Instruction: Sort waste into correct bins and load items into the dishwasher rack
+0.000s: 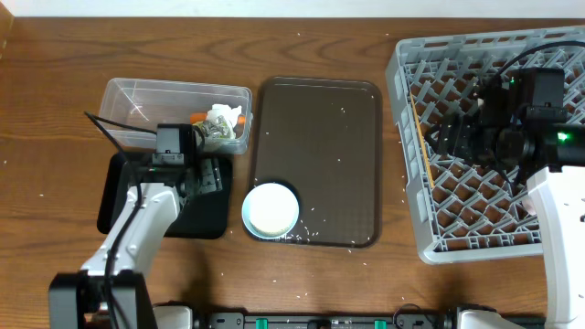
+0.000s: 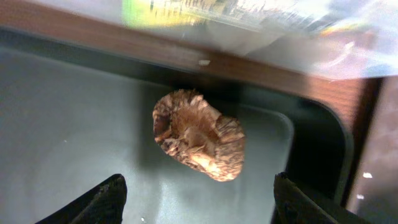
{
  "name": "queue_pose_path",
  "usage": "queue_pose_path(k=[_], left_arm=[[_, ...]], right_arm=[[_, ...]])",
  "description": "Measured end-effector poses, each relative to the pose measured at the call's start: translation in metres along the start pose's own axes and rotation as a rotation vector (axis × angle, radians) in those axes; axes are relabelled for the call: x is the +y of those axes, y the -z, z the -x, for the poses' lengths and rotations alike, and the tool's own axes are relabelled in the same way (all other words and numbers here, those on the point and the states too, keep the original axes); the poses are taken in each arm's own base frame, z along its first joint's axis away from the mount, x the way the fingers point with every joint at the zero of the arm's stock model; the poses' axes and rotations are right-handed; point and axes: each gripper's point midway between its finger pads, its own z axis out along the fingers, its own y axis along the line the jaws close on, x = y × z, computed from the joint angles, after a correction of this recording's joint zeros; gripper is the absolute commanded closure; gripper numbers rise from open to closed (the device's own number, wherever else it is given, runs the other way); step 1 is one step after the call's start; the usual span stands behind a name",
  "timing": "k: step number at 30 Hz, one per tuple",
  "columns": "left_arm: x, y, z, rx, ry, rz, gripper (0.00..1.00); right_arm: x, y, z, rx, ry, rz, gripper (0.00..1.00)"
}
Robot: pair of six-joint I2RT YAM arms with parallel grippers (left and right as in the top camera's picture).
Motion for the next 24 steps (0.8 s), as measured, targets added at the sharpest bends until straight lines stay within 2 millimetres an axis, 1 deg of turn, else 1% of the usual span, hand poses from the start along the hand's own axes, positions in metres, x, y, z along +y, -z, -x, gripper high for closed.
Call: queue_pose_path(k=[4, 8, 15, 17, 19, 21, 24], left_arm=[[0.002, -0.015, -0.002, 0.02, 0.007, 0.007, 0.28], [0.003, -0.021, -0.007, 0.045, 0.005, 0.012, 0.28], [0.003, -0.021, -0.008, 0.051, 0.006, 0.013, 0.3], [0.004, -0.021, -0.011, 0.061, 0.005, 0.014, 0.33], [0.004, -0.021, -0.016, 0.082, 0.006, 0.013, 0.35], [0.004, -0.018, -0.026, 0.124, 0.004, 0.008, 0.36], [0.003, -0.007, -0.036, 0.159, 0.004, -0.001, 0.36]], right_arm=[[0.0, 0.0, 0.0, -0.001, 0.0, 0.001, 0.23], [0.0, 0.0, 0.0, -0.001, 0.0, 0.001, 0.23], [0.0, 0.0, 0.0, -0.001, 0.0, 0.0, 0.23], [0.0, 0.0, 0.0, -0.001, 0.0, 0.0, 0.23], [0.0, 0.0, 0.0, -0.001, 0.0, 0.0, 0.23], [0.0, 0.0, 0.0, -0.001, 0.0, 0.0, 0.23], [0.0, 0.0, 0.001, -0.003, 0.0, 0.0, 0.22]])
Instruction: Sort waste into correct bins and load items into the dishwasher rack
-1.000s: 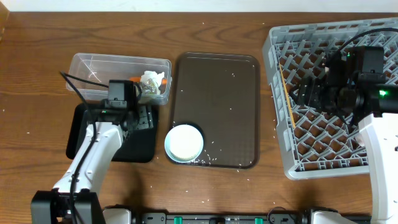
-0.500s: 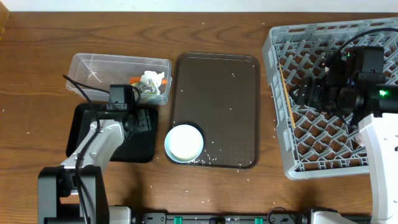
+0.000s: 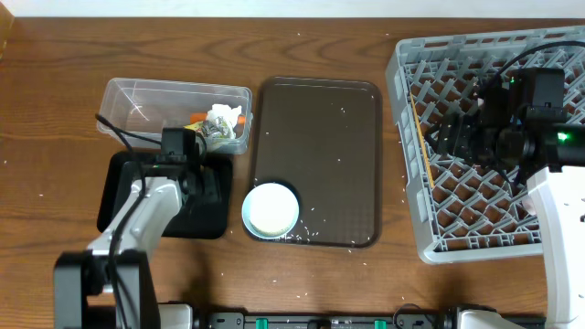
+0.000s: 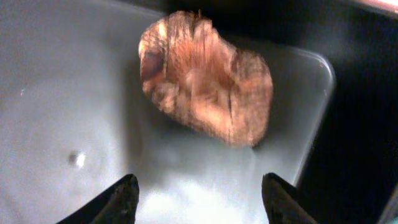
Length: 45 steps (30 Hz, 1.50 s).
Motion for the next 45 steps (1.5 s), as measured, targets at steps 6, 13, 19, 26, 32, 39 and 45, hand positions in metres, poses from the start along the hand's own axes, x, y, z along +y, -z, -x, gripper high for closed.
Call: queue_pose_path(k=[6, 13, 19, 26, 32, 39, 45], left_arm=[[-0.013, 0.053, 0.004, -0.098, -0.008, -0.085, 0.36], [-0.065, 0.095, -0.011, -0.163, -0.152, -0.251, 0.39], [-0.129, 0.094, -0.045, -0.12, -0.402, -0.332, 0.41], [-0.154, 0.059, -0.082, -0.008, -0.586, -0.235, 0.4], [-0.166, 0.024, -0.095, 0.044, -0.659, -0.17, 0.45], [-0.176, 0.012, -0.097, 0.038, -0.687, -0.166, 0.56], [-0.169, 0.018, -0.1, 0.079, -0.696, -0.136, 0.56]], right_arm=[[0.0, 0.0, 0.002, -0.008, 0.002, 0.002, 0.21], [0.002, 0.0, 0.008, -0.03, 0.009, 0.007, 0.21], [0.002, 0.0, 0.01, -0.039, 0.012, 0.009, 0.21], [0.002, 0.0, 0.009, -0.034, 0.01, 0.008, 0.21], [0.002, 0.0, 0.008, -0.033, 0.01, 0.008, 0.21], [0.002, 0.0, 0.008, -0.032, 0.009, 0.007, 0.21], [0.002, 0.0, 0.007, -0.029, 0.009, 0.007, 0.21]])
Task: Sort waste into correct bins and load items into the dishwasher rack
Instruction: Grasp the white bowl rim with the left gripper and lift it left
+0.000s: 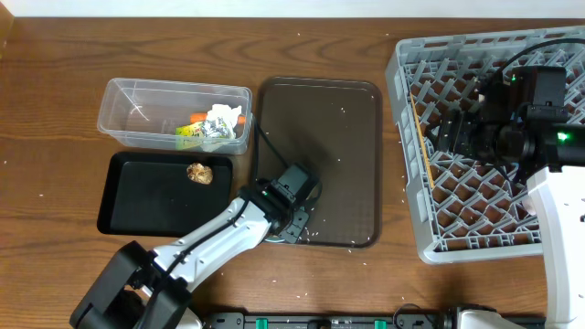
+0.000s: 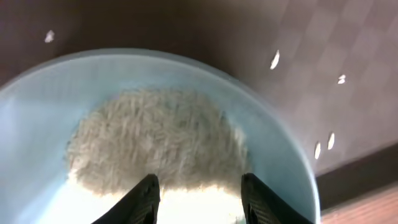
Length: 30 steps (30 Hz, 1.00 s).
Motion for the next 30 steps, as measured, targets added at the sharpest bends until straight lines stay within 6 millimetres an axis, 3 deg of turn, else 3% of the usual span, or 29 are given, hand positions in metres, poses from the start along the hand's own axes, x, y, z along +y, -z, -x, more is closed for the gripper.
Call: queue_pose_path(k=[3, 7, 10, 19, 23, 26, 30], left_arm=[[-0.002, 0.024, 0.012, 0.007, 0.0, 0.004, 0.56], [-0.013, 0.066, 0.05, -0.107, -0.002, -0.023, 0.55], [-0.019, 0.073, 0.054, -0.128, 0.01, -0.034, 0.55], [-0.033, 0.033, 0.028, 0.03, 0.021, -0.028, 0.55], [-0.034, 0.002, 0.011, 0.149, 0.012, -0.001, 0.56], [-0.031, -0.016, 0.0, 0.22, 0.009, 0.02, 0.7], [-0.028, -0.019, -0.001, 0.225, -0.009, 0.033, 0.94]], right_arm=[[0.0, 0.0, 0.0, 0.001, 0.0, 0.0, 0.21], [0.0, 0.0, 0.0, 0.001, 0.0, -0.001, 0.21], [0.0, 0.0, 0.0, 0.001, 0.0, 0.0, 0.21], [0.0, 0.0, -0.001, 0.003, -0.001, -0.001, 0.21], [0.0, 0.0, -0.001, 0.004, -0.001, -0.001, 0.21], [0.0, 0.0, -0.001, 0.003, -0.001, -0.001, 0.21], [0.0, 0.0, -0.001, 0.004, -0.001, -0.001, 0.21]])
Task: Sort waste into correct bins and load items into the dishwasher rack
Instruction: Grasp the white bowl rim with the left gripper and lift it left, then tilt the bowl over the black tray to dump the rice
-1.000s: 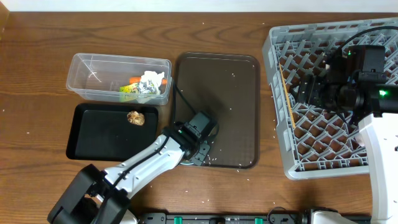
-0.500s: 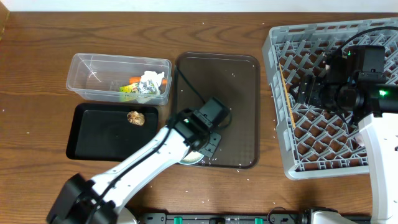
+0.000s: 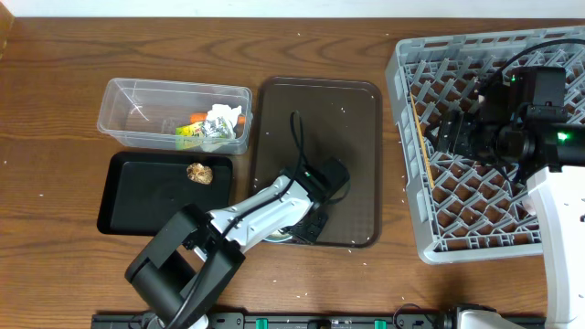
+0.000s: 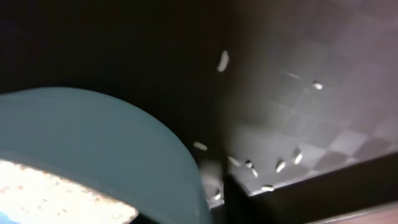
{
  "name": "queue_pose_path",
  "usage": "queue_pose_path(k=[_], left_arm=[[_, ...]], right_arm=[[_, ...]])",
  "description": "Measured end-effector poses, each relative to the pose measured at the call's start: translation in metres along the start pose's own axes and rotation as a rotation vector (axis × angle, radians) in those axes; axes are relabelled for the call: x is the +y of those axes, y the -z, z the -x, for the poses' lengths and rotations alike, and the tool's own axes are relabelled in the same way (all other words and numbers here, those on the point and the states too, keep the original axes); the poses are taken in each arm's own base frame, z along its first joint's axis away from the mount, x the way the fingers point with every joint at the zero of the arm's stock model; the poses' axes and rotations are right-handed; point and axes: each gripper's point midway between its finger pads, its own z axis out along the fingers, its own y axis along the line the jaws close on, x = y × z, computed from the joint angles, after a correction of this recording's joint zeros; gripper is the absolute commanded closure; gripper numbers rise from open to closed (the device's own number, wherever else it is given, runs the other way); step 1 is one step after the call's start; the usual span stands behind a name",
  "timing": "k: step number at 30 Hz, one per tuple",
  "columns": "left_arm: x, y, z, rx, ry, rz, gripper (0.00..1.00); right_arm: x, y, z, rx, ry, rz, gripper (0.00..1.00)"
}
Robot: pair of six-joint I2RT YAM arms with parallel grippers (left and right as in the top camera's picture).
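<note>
A light blue bowl [image 4: 93, 137] holding white rice [image 4: 50, 186] stands at the near left corner of the brown tray [image 3: 320, 119]. In the overhead view my left arm covers almost all of it. My left gripper [image 3: 315, 222] is low at the bowl's right rim, and its fingers do not show clearly in the left wrist view. Loose rice grains [image 4: 280, 166] lie on the tray beside the bowl. My right gripper [image 3: 445, 137] hovers over the grey dishwasher rack [image 3: 475, 210]; its opening is too dark to read.
A clear bin [image 3: 137, 110] with wrappers [image 3: 215, 126] stands left of the tray. In front of it a black bin [image 3: 137, 196] holds a brown food lump [image 3: 197, 173]. A thin yellow stick [image 3: 422, 146] lies along the rack's left side.
My left gripper was open right over the rice in the bowl. It now sits further right and lower, at the bowl's right rim by the tray. The right arm has not moved.
My left gripper was open over the black bin with the brown lump below it, then closer to the lump. The lump stayed in the bin while the gripper went to the bowl on the tray, and now it is at the bowl's right rim.
</note>
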Motion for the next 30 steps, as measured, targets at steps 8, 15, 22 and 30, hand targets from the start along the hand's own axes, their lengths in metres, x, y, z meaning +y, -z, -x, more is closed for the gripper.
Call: queue_pose_path(k=[8, 15, 22, 30], left_arm=[[0.004, 0.011, 0.005, -0.02, -0.001, 0.015, 0.94], [0.019, 0.053, 0.01, -0.125, 0.056, -0.018, 0.94], [0.063, 0.13, 0.018, -0.379, 0.223, -0.086, 0.94], [0.142, 0.155, 0.008, -0.481, 0.543, -0.233, 0.94]], right_arm=[[-0.001, 0.0, -0.003, 0.012, -0.004, -0.002, 0.21], [-0.001, 0.0, -0.006, 0.025, -0.007, -0.006, 0.21], [-0.001, 0.0, -0.006, 0.025, -0.007, -0.006, 0.2], [-0.002, 0.0, -0.006, 0.026, -0.008, -0.006, 0.2]])
